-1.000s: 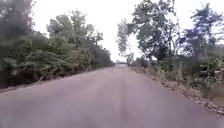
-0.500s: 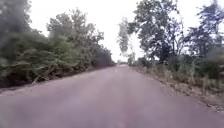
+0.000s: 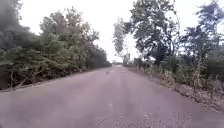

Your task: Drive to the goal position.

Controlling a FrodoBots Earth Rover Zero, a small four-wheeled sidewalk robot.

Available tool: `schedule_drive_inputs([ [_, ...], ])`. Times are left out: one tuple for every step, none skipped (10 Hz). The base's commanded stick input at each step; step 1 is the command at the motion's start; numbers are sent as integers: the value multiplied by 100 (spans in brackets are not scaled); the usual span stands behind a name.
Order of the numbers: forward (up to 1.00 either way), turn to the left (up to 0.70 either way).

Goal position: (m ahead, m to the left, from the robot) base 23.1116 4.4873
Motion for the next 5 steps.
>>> schedule_drive_inputs([
  [100, 0],
  [100, 0],
  [100, 0],
  [100, 0],
  [100, 0],
])
